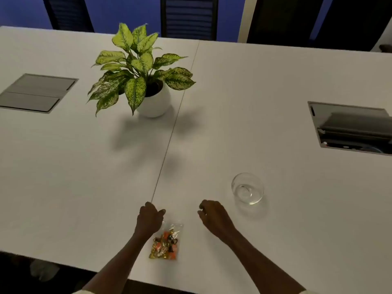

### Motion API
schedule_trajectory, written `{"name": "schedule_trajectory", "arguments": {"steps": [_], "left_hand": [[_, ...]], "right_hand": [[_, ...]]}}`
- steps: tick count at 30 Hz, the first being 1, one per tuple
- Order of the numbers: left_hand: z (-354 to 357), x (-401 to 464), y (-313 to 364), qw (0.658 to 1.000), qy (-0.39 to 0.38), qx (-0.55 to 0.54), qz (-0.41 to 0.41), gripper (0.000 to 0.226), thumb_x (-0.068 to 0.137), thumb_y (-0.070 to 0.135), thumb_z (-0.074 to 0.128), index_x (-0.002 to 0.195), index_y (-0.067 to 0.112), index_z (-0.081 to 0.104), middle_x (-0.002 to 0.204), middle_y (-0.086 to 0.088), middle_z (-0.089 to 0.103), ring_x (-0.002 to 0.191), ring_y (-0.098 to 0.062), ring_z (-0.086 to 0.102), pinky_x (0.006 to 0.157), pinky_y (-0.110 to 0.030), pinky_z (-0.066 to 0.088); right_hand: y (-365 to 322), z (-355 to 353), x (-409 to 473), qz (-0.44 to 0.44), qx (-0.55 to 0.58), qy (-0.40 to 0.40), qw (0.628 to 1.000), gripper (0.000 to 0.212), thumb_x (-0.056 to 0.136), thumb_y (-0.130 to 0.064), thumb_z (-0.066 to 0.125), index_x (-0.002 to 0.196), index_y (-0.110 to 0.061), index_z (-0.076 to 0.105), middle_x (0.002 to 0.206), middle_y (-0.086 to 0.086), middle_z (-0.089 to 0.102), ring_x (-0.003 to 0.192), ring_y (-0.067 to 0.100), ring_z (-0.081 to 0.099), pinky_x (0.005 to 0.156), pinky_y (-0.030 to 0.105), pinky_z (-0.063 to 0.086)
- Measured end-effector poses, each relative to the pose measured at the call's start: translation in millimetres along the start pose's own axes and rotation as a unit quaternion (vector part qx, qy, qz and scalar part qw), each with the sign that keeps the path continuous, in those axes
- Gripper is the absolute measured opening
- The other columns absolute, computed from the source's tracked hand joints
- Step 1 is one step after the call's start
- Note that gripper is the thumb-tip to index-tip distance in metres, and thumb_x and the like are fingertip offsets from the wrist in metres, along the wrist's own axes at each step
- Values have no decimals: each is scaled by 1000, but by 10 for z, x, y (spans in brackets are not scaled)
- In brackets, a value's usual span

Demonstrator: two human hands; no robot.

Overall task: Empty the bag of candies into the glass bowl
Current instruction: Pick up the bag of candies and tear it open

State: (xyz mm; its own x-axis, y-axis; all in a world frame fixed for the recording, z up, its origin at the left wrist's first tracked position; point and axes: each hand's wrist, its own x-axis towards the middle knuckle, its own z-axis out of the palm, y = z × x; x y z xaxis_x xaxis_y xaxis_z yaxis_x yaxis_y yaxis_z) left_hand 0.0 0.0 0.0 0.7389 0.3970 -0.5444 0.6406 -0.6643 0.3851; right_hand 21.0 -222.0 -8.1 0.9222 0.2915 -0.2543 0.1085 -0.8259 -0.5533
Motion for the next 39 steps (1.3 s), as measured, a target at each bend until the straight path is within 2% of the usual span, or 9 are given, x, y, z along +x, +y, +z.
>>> {"name": "schedule_trajectory", "arguments": {"steps": [6,11,13,17,22,26,32,36,39], "left_hand": [[27,42,-237,998,-39,1,-39,58,88,36,68,118,-11,53,120,-25,63,115,-38,59,88,-40,49],[92,66,-369,995,-44,-82,-46,34,81,22,76,103,-1,63,100,-14,67,109,-34,62,85,-37,48],[111,73,-415,991,-40,-121,-31,31,83,15,74,110,2,65,107,-13,69,109,-30,62,89,-36,47],[88,88,-463,984,-54,-168,20,9,91,13,64,85,17,70,81,-1,72,76,-17,67,74,-32,51],[-11,82,-399,963,-85,-244,70,10,95,11,59,94,11,69,90,-4,73,75,-20,74,63,-23,53],[-132,16,-216,956,-86,-249,130,10,95,9,59,92,10,68,86,-5,72,75,-16,73,67,-23,54],[-436,-40,177,948,-68,-219,219,11,92,4,60,88,7,69,75,-6,73,64,1,64,61,-8,46],[-615,-35,413,938,-64,-203,273,13,91,0,59,86,6,70,76,-2,71,69,1,63,63,-8,44],[-731,-30,575,932,-39,-229,279,11,90,1,63,87,6,71,85,-3,72,77,-4,66,64,-8,48]], "right_hand": [[-338,451,-40,150,114,-75,979,26,83,-32,70,94,-9,66,101,11,71,99,27,65,80,29,49],[-478,679,-60,204,162,-74,963,20,77,-20,76,77,-17,56,94,8,70,90,25,67,69,26,44],[-513,728,-54,221,181,-55,957,18,77,-14,76,82,-16,59,99,11,71,91,25,66,70,27,46],[-534,721,-51,248,236,-30,939,35,79,-7,74,110,-8,56,85,8,68,79,19,66,70,28,53],[-523,523,-47,217,269,-4,939,42,82,-6,72,118,-19,53,70,3,61,82,28,69,75,29,54],[-515,277,-3,159,232,24,959,6,85,-16,69,90,-13,73,75,-2,70,69,10,66,69,28,53],[-638,-171,95,54,131,52,988,12,84,-25,68,87,-15,75,90,1,71,81,13,61,74,27,49],[-751,-471,179,0,100,50,994,14,86,-20,62,89,-15,75,88,3,73,78,15,64,73,31,52],[-822,-691,244,8,105,53,993,14,83,-17,64,85,-16,78,83,0,76,70,9,63,66,21,49]]}}
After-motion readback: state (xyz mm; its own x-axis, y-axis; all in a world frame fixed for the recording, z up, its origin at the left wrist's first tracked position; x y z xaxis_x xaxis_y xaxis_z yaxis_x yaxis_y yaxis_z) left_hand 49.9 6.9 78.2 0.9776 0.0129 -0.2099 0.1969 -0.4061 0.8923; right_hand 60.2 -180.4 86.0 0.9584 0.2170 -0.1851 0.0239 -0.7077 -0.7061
